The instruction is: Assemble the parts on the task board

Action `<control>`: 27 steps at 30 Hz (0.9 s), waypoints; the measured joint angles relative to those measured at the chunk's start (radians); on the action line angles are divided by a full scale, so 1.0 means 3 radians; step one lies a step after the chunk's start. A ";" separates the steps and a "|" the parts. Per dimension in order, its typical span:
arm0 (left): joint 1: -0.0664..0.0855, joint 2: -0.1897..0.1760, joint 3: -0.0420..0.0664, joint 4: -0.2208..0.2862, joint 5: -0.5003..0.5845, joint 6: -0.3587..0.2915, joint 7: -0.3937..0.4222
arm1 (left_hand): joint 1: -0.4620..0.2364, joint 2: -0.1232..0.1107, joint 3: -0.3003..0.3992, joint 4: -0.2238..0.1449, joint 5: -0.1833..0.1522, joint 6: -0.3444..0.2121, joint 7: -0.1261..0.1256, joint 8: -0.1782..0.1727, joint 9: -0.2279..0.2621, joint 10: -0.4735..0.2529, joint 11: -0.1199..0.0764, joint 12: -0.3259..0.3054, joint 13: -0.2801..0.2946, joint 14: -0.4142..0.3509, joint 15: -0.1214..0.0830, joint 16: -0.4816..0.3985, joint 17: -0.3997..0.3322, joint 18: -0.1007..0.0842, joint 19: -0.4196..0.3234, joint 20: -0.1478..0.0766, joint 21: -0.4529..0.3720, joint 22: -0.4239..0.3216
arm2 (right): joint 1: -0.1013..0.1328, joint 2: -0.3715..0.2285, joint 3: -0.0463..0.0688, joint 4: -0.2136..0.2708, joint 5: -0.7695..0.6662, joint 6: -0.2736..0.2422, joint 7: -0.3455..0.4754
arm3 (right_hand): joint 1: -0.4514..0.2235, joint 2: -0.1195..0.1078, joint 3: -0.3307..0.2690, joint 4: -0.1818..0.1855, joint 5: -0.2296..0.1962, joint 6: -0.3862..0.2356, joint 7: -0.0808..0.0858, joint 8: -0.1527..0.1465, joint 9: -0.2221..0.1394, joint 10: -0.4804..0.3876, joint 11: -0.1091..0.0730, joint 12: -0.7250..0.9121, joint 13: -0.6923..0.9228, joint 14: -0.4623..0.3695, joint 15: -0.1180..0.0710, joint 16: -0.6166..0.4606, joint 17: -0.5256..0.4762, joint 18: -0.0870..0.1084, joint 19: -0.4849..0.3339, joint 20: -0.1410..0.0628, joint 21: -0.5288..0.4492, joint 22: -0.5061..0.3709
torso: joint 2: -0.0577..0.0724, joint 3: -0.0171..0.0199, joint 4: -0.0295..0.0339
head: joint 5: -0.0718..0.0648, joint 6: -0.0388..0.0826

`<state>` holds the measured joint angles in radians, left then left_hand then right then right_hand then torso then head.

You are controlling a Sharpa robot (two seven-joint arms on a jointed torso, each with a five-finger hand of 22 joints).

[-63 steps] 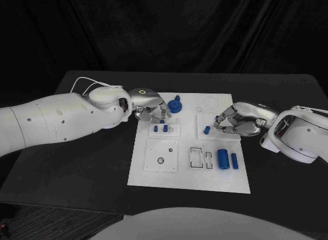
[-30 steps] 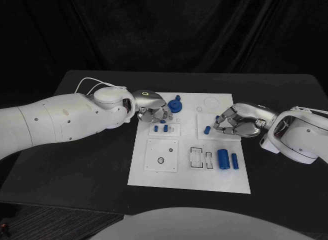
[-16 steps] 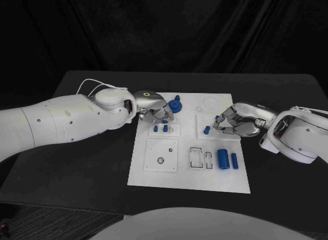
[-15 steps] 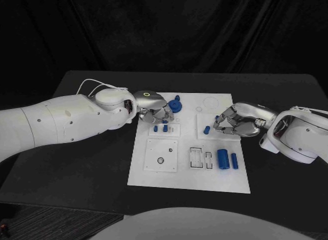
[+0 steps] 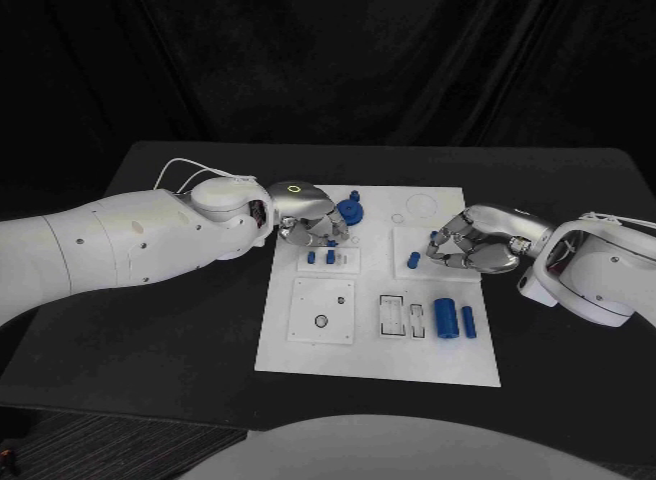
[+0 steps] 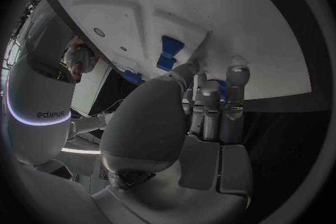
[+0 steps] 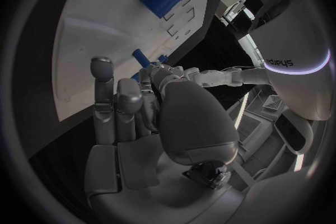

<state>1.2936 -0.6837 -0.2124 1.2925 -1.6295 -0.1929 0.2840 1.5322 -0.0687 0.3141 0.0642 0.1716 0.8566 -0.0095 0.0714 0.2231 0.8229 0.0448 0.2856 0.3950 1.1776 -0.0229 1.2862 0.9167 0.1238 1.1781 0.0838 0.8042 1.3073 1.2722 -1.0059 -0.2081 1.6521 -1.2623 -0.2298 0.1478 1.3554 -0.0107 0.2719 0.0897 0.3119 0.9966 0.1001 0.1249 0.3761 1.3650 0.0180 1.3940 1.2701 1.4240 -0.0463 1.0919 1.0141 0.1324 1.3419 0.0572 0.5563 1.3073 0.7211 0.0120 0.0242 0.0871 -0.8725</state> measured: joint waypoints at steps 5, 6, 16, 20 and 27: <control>0.0000 -0.0002 0.0000 -0.0006 0.0000 -0.0024 0.0004 | -0.0032 0.0014 0.0016 0.0026 0.0002 -0.0021 0.0021 0.0000 -0.0007 -0.0028 0.0006 0.0000 0.0009 0.0012 0.0012 0.0012 0.0021 0.0000 0.0002 0.0001 0.0024 0.0000 | -0.0001 0.0001 0.0000 0.0000 0.0002 0.0000 -0.0003 | -0.0015 0.0015 0.0009 0.0009 0.0000 0.0000 0.0000 0.0000 0.0000 0.0000 0.0000 0.0000 0.0000 0.0000 0.0000 0.0000 0.0000 0.0000 0.0000 0.0000 0.0000 0.0000 | 0.0000 0.0000 0.0001 | 0.0000 0.0000; 0.0000 -0.0003 -0.0001 -0.0007 0.0000 -0.0032 0.0005 | -0.0040 0.0022 0.0021 0.0030 0.0012 -0.0021 0.0021 0.0000 -0.0008 -0.0028 0.0006 0.0000 0.0010 0.0012 0.0012 0.0012 0.0023 0.0000 0.0008 0.0008 0.0024 0.0000 | -0.0001 0.0002 0.0000 -0.0001 0.0002 0.0001 -0.0004 | -0.0015 0.0015 0.0009 0.0009 0.0000 0.0000 0.0000 0.0000 0.0000 0.0000 0.0000 0.0000 0.0000 0.0000 0.0000 0.0000 0.0000 0.0000 0.0000 0.0000 0.0000 0.0000 | 0.0000 0.0000 0.0001 | 0.0000 0.0000; -0.0007 0.0001 -0.0005 -0.0010 -0.0003 -0.0110 0.0016 | -0.0047 0.0029 0.0021 0.0030 0.0011 -0.0021 0.0021 0.0000 -0.0008 -0.0052 0.0007 0.0013 0.0018 0.0024 0.0024 0.0040 0.0050 0.0000 0.0013 0.0013 0.0050 0.0000 | -0.0003 0.0005 0.0000 -0.0003 0.0004 0.0001 -0.0011 | -0.0019 0.0019 0.0009 0.0009 0.0000 0.0000 0.0000 0.0000 0.0003 0.0000 0.0000 0.0000 0.0000 0.0000 0.0000 0.0000 0.0000 0.0000 0.0000 0.0000 -0.0015 0.0003 | 0.0001 0.0000 0.0004 | 0.0000 0.0000; -0.0007 0.0009 -0.0005 -0.0014 -0.0004 -0.0136 0.0018 | -0.0064 0.0045 0.0026 0.0035 0.0011 0.0004 0.0045 0.0000 -0.0007 -0.0052 0.0007 0.0027 0.0027 0.0024 0.0024 0.0040 0.0055 0.0000 0.0013 0.0013 0.0050 0.0000 | -0.0004 0.0005 0.0000 -0.0003 0.0004 0.0001 -0.0013 | -0.0019 0.0019 0.0009 0.0009 0.0000 0.0000 0.0000 0.0000 0.0003 0.0000 0.0000 0.0000 -0.0003 0.0000 0.0000 0.0000 0.0000 0.0000 0.0000 0.0000 -0.0015 0.0002 | 0.0001 0.0000 0.0004 | 0.0001 0.0000; -0.0007 0.0005 -0.0004 -0.0014 -0.0005 -0.0175 0.0047 | -0.0074 0.0056 0.0044 0.0054 0.0011 0.0130 0.0062 0.0050 0.0017 -0.0063 -0.0004 0.0091 0.0058 0.0024 0.0024 0.0053 0.0055 0.0000 0.0019 0.0019 0.0050 0.0000 | -0.0004 0.0002 0.0000 -0.0003 0.0004 0.0003 -0.0018 | -0.0036 0.0036 0.0018 0.0018 0.0000 0.0000 0.0000 0.0000 0.0002 0.0000 0.0000 0.0000 -0.0002 0.0000 0.0000 0.0000 0.0000 0.0000 0.0000 0.0000 -0.0015 0.0002 | 0.0002 0.0000 0.0004 | -0.0006 0.0000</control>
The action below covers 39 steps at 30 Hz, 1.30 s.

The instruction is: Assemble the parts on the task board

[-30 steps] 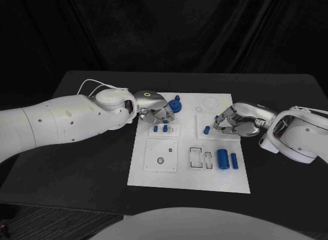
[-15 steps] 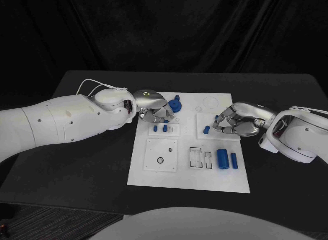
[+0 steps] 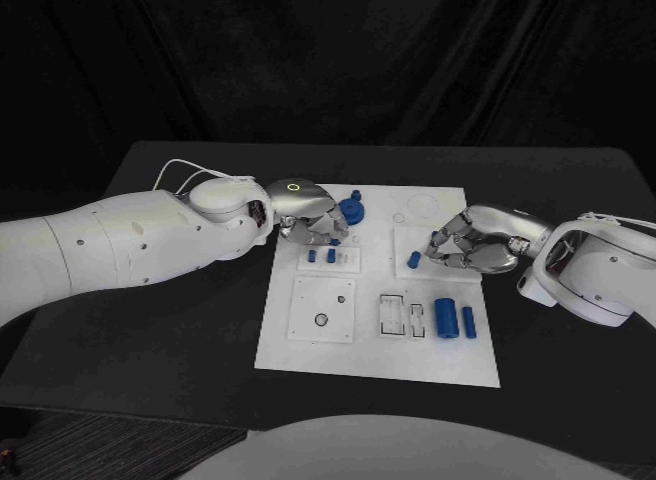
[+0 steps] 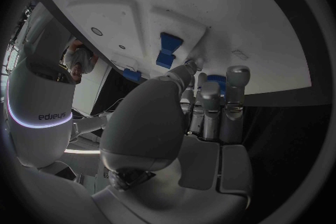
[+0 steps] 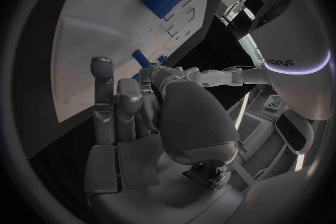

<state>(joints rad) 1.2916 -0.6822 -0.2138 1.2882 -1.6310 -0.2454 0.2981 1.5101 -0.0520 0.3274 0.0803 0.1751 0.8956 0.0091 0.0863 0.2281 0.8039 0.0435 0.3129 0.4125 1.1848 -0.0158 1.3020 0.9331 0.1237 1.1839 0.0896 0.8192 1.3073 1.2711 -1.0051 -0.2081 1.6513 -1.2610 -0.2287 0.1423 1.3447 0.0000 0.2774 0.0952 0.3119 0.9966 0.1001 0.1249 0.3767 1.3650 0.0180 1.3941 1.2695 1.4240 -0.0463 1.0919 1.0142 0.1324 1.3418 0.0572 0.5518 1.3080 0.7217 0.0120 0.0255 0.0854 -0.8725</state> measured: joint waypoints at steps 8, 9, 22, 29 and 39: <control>0.0000 -0.0024 0.0003 0.0006 0.0000 -0.0078 0.0054 | -0.0018 0.0045 0.0014 0.0014 0.0022 0.0082 0.0036 0.0022 0.0012 -0.0001 -0.0026 0.0041 0.0020 0.0012 -0.0012 0.0000 -0.0002 0.0000 0.0000 0.0000 0.0000 0.0000 | 0.0000 0.0000 0.0000 0.0001 0.0000 0.0009 -0.0008 | 0.0000 0.0000 0.0000 0.0000 0.0000 0.0000 0.0000 0.0000 0.0009 0.0000 0.0000 0.0000 -0.0006 0.0000 0.0000 0.0000 -0.0006 0.0000 0.0000 0.0000 0.0000 0.0000 | 0.0000 0.0000 0.0000 | 0.0008 0.0000; 0.0000 -0.0025 0.0003 0.0006 0.0000 -0.0084 0.0057 | -0.0018 0.0045 0.0014 0.0014 0.0023 0.0083 0.0036 0.0022 0.0012 -0.0001 -0.0026 0.0041 0.0020 0.0012 -0.0012 0.0000 -0.0002 0.0000 0.0000 0.0000 0.0000 0.0000 | 0.0000 0.0000 0.0000 0.0001 0.0000 0.0009 -0.0009 | 0.0000 0.0000 0.0000 0.0000 0.0000 0.0000 0.0000 0.0000 0.0008 0.0000 0.0000 0.0000 -0.0006 0.0000 0.0000 0.0000 -0.0006 0.0000 0.0000 0.0000 0.0000 0.0000 | 0.0000 0.0000 0.0000 | 0.0008 0.0000; 0.0000 -0.0119 0.0004 0.0069 0.0000 -0.0352 0.0142 | -0.0141 0.0140 -0.0005 0.0153 -0.0090 0.0033 0.0000 -0.0014 -0.0005 -0.0038 -0.0063 0.0103 0.0050 0.0036 -0.0037 0.0022 0.0020 0.0000 0.0011 0.0011 0.0000 0.0000 | 0.0000 -0.0008 0.0000 0.0005 0.0001 0.0013 -0.0020 | 0.0000 0.0000 0.0000 0.0000 0.0000 0.0000 0.0000 0.0000 0.0008 0.0000 0.0000 0.0000 -0.0005 0.0000 0.0000 0.0000 -0.0006 0.0000 0.0000 0.0000 -0.0013 -0.0001 | 0.0001 0.0002 0.0004 | -0.0002 0.0000; 0.0034 -0.0188 0.0003 0.0149 0.0000 -0.0400 0.0163 | -0.0204 0.0279 0.0021 0.0282 -0.0168 0.0055 0.0051 -0.0014 0.0007 -0.0043 -0.0105 0.0158 0.0063 0.0023 -0.0049 0.0022 0.0004 0.0000 0.0011 0.0011 -0.0012 0.0000 | 0.0000 -0.0013 0.0000 0.0008 0.0001 0.0012 -0.0023 | 0.0000 0.0000 0.0000 0.0000 0.0000 0.0000 0.0000 0.0000 0.0008 0.0000 0.0000 0.0000 -0.0005 0.0000 0.0000 0.0000 -0.0006 0.0000 0.0000 0.0000 -0.0013 -0.0001 | 0.0000 0.0002 0.0004 | -0.0005 0.0000; 0.0205 -0.0146 0.0006 0.0228 0.0000 0.0003 0.0071 | -0.0131 -0.0001 -0.0231 0.0217 -0.0334 0.0196 0.0184 0.0016 0.0046 0.0216 -0.0089 0.0615 0.0378 -0.0078 -0.0041 -0.0070 -0.0146 0.0000 -0.0038 0.0045 -0.0256 0.0000 | 0.0000 -0.0014 0.0000 0.0013 0.0002 0.0011 -0.0027 | 0.0000 0.0000 -0.0010 0.0009 0.0000 0.0000 0.0000 0.0000 0.0008 0.0000 0.0000 0.0000 -0.0005 0.0000 0.0000 0.0000 -0.0006 0.0000 0.0000 0.0000 -0.0013 -0.0001 | -0.0001 0.0003 0.0002 | -0.0016 0.0000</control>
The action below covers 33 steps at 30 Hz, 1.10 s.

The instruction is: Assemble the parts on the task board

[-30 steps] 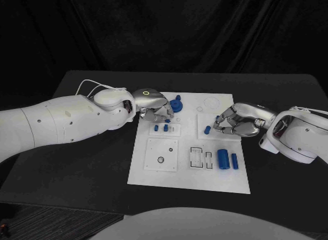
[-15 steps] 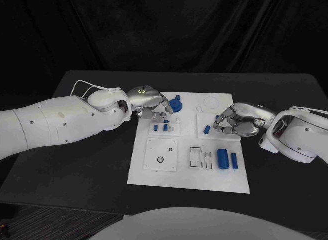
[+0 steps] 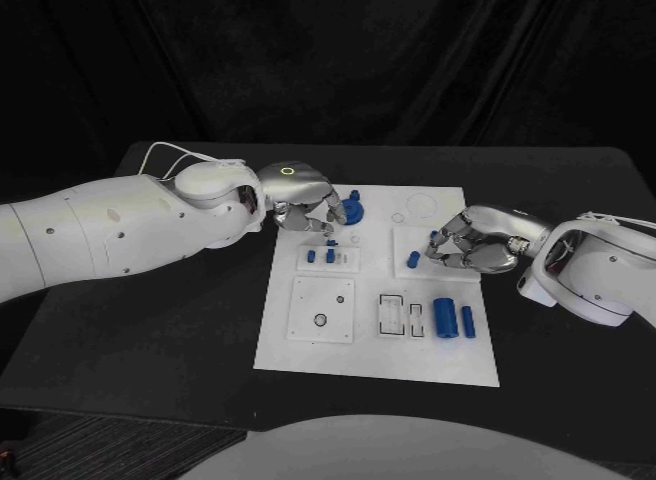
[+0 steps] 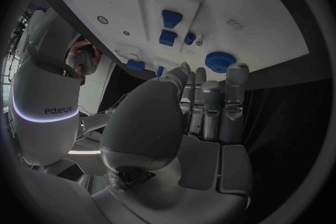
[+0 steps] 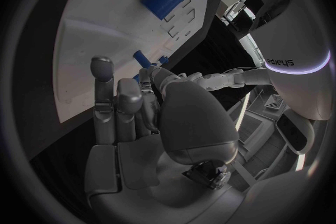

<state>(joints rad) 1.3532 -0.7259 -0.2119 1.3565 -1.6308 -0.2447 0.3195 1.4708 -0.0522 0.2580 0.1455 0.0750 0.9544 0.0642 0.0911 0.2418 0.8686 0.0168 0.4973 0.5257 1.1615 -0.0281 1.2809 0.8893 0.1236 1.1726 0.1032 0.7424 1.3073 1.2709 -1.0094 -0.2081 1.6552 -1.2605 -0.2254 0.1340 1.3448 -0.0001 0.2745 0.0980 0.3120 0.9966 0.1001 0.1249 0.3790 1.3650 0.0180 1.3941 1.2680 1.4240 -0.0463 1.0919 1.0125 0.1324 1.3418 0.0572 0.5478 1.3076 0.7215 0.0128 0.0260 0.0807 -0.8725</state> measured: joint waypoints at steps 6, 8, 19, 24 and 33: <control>0.0058 0.0074 0.0000 -0.0007 0.0000 0.0317 -0.0097 | -0.0013 -0.0013 -0.0085 -0.0025 0.0012 0.0066 0.0020 -0.0007 0.0004 -0.0193 0.0011 0.0807 0.0738 0.0397 0.0019 0.0375 0.0717 0.0000 0.0235 0.0009 0.0414 0.0000 | 0.0000 0.0002 0.0000 0.0000 0.0000 0.0000 -0.0003 | 0.0000 0.0000 0.0000 0.0000 0.0000 0.0000 0.0000 0.0000 0.0000 0.0000 0.0000 0.0000 0.0000 0.0000 0.0000 0.0000 0.0000 0.0000 0.0000 0.0000 0.0000 0.0000 | -0.0002 0.0002 -0.0004 | -0.0010 0.0000; 0.0068 0.0096 0.0000 -0.0011 0.0000 0.0379 -0.0125 | -0.0031 -0.0031 -0.0106 -0.0039 0.0012 0.0070 0.0024 -0.0007 0.0005 -0.0269 0.0015 0.1049 0.0963 0.0538 0.0025 0.0504 0.0990 0.0000 0.0296 0.0008 0.0574 0.0000 | 0.0000 0.0002 0.0000 0.0000 0.0000 -0.0001 -0.0004 | 0.0000 0.0000 0.0003 0.0003 0.0000 0.0000 0.0000 0.0000 0.0000 0.0000 0.0000 0.0000 0.0000 0.0000 0.0000 0.0000 0.0000 0.0000 0.0000 0.0000 0.0000 0.0000 | -0.0002 0.0002 -0.0004 | -0.0010 0.0000; 0.0083 0.0182 0.0000 -0.0015 0.0000 0.0601 -0.0329 | -0.0060 -0.0080 -0.0171 -0.0050 0.0023 0.0070 0.0073 -0.0043 0.0026 0.0030 0.0063 0.1879 0.1786 0.0930 0.0070 0.0781 0.1395 -0.0057 0.0458 0.0018 0.1029 0.0000 | 0.0000 0.0020 0.0000 -0.0014 0.0000 -0.0001 -0.0006 | 0.0000 0.0000 0.0009 0.0009 0.0000 0.0000 0.0000 0.0000 0.0002 0.0000 0.0000 0.0000 0.0000 0.0000 0.0000 0.0000 0.0000 0.0000 0.0000 0.0000 0.0000 0.0000 | 0.0000 0.0000 -0.0011 | -0.0006 0.0000; 0.0083 0.0199 0.0000 -0.0020 0.0000 0.0669 -0.0406 | -0.0060 -0.0080 -0.0177 -0.0084 0.0124 0.0085 0.0088 -0.0043 0.0048 0.0563 0.0081 0.2465 0.2346 0.1002 0.0083 0.0916 0.1396 -0.0056 0.0496 0.0019 0.1258 0.0000 | 0.0000 0.0024 0.0000 -0.0020 0.0001 -0.0001 -0.0006 | 0.0000 0.0000 0.0009 0.0009 0.0000 0.0000 0.0000 0.0000 0.0002 0.0000 0.0000 0.0000 0.0001 0.0000 0.0000 0.0000 0.0000 0.0000 0.0000 0.0000 0.0000 0.0000 | 0.0004 -0.0001 -0.0011 | -0.0011 0.0000; 0.0083 0.0241 0.0000 -0.0058 0.0000 0.0806 -0.0505 | -0.0037 -0.0091 -0.0127 -0.0146 0.0231 0.0105 0.0108 -0.0043 0.0047 0.0847 0.0108 0.2754 0.2608 0.1013 0.0094 0.0945 0.1396 -0.0108 0.0520 0.0019 0.1340 0.0000 | 0.0000 0.0031 0.0000 -0.0026 0.0009 0.0000 -0.0005 | 0.0000 0.0000 0.0009 0.0009 0.0000 0.0000 0.0000 0.0000 0.0002 0.0000 0.0000 0.0000 -0.0004 0.0000 0.0000 0.0000 0.0000 0.0000 0.0000 0.0000 0.0000 -0.0001 | 0.0003 -0.0001 -0.0005 | -0.0019 0.0000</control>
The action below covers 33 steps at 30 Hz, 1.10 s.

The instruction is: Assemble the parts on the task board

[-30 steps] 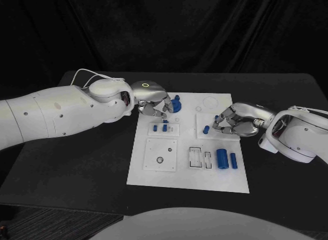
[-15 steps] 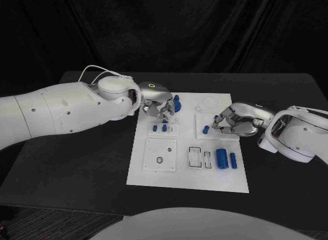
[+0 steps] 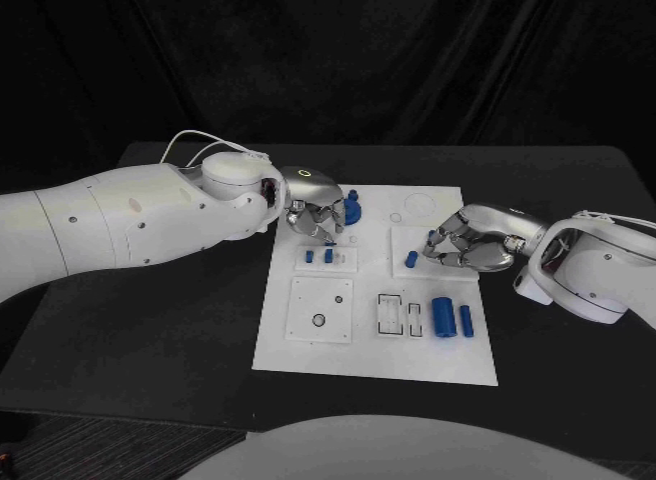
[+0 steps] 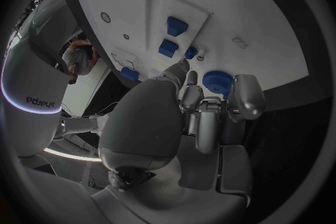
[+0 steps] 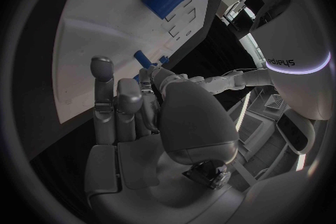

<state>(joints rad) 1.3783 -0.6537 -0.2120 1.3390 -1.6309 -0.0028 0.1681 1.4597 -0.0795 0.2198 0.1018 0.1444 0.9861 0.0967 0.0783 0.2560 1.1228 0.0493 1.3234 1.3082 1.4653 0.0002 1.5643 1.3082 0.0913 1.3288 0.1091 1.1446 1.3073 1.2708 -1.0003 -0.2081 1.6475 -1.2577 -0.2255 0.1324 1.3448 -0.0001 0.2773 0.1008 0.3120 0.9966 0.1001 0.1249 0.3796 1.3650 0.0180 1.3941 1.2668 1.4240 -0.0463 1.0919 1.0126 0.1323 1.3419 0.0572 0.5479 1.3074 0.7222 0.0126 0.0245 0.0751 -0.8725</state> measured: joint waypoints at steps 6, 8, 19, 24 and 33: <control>0.0000 0.0022 0.0000 -0.0037 0.0000 0.0084 -0.0033 | 0.0005 0.0005 0.0000 0.0000 0.0000 0.0000 0.0000 0.0000 0.0000 -0.0016 -0.0008 0.0000 0.0000 0.0000 0.0000 0.0000 0.0000 0.0000 0.0000 0.0000 0.0000 0.0000 | -0.0001 0.0002 0.0000 -0.0003 0.0006 0.0000 0.0000 | 0.0000 0.0000 0.0000 0.0000 0.0000 0.0000 0.0000 0.0000 0.0000 0.0000 0.0000 0.0000 0.0000 0.0000 0.0000 0.0000 0.0000 0.0000 0.0000 0.0000 0.0000 0.0000 | -0.0001 -0.0002 0.0000 | 0.0005 0.0000; 0.0000 0.0034 0.0000 -0.0052 0.0000 0.0110 -0.0044 | 0.0005 0.0005 0.0000 0.0000 0.0000 0.0000 0.0000 0.0000 0.0000 -0.0024 -0.0001 0.0000 0.0000 0.0000 0.0000 0.0000 0.0000 0.0000 0.0000 0.0000 0.0000 0.0000 | -0.0002 0.0003 0.0000 -0.0004 0.0009 0.0000 0.0000 | 0.0000 0.0000 0.0000 0.0000 0.0000 0.0000 0.0000 0.0000 0.0000 0.0000 0.0000 0.0000 0.0000 0.0000 0.0000 0.0000 0.0000 0.0000 0.0000 0.0000 0.0000 0.0000 | -0.0001 -0.0002 0.0000 | 0.0006 0.0000; -0.0003 0.0086 0.0000 -0.0121 0.0000 0.0211 -0.0071 | 0.0005 0.0005 0.0009 -0.0009 0.0000 0.0000 0.0000 0.0000 0.0000 -0.0180 -0.0002 -0.0095 -0.0082 0.0000 0.0000 0.0000 -0.0001 0.0001 0.0000 0.0000 0.0000 0.0000 | -0.0006 0.0003 0.0000 -0.0004 0.0014 0.0001 0.0001 | 0.0000 0.0000 0.0000 0.0000 0.0000 0.0000 0.0000 0.0000 0.0003 0.0000 0.0000 0.0000 0.0000 0.0000 0.0000 0.0000 0.0000 0.0000 0.0000 0.0000 -0.0014 0.0000 | -0.0001 -0.0003 0.0004 | 0.0007 0.0000; -0.0008 0.0102 0.0000 -0.0143 0.0000 0.0252 -0.0078 | 0.0005 0.0005 0.0011 -0.0011 0.0009 0.0000 0.0000 0.0000 -0.0003 -0.0272 0.0001 -0.0170 -0.0143 0.0000 0.0000 0.0000 -0.0001 0.0001 -0.0013 0.0012 0.0000 0.0000 | -0.0007 0.0003 0.0000 -0.0004 0.0015 0.0001 0.0001 | 0.0000 0.0000 0.0000 0.0000 0.0000 0.0000 0.0000 0.0000 0.0002 0.0000 0.0000 0.0000 -0.0004 0.0000 0.0000 0.0000 -0.0007 0.0000 0.0000 0.0000 -0.0014 0.0001 | 0.0000 -0.0004 0.0005 | 0.0006 0.0000; -0.0015 0.0126 0.0005 -0.0158 0.0001 0.0313 -0.0087 | 0.0005 0.0005 0.0037 -0.0036 0.0046 0.0000 0.0000 -0.0013 -0.0010 -0.0330 0.0000 -0.0230 -0.0197 0.0000 0.0000 0.0000 -0.0001 0.0001 -0.0026 0.0023 0.0000 0.0000 | -0.0007 0.0003 0.0000 -0.0003 0.0016 0.0001 0.0001 | 0.0000 0.0000 0.0000 0.0000 0.0000 0.0000 0.0000 0.0000 0.0002 0.0000 0.0000 0.0000 -0.0004 0.0000 0.0000 0.0000 -0.0007 0.0000 0.0000 0.0000 -0.0014 0.0002 | 0.0001 -0.0004 0.0003 | 0.0011 0.0000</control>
<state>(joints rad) 1.3737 -0.6158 -0.2107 1.2915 -1.6305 0.0912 0.1420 1.4612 -0.0778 0.2308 0.0908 0.1582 0.9861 0.0966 0.0744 0.2530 1.0238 0.0492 1.2544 1.2493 1.4652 0.0001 1.5642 1.3078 0.0916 1.3209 0.1159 1.1445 1.3073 1.2686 -0.9994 -0.2081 1.6466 -1.2529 -0.2252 0.1328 1.3448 -0.0001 0.2773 0.1008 0.3120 0.9966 0.1001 0.1249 0.3802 1.3650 0.0180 1.3941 1.2658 1.4240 -0.0463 1.0920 1.0104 0.1324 1.3419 0.0572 0.5438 1.3081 0.7225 0.0115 0.0255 0.0783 -0.8725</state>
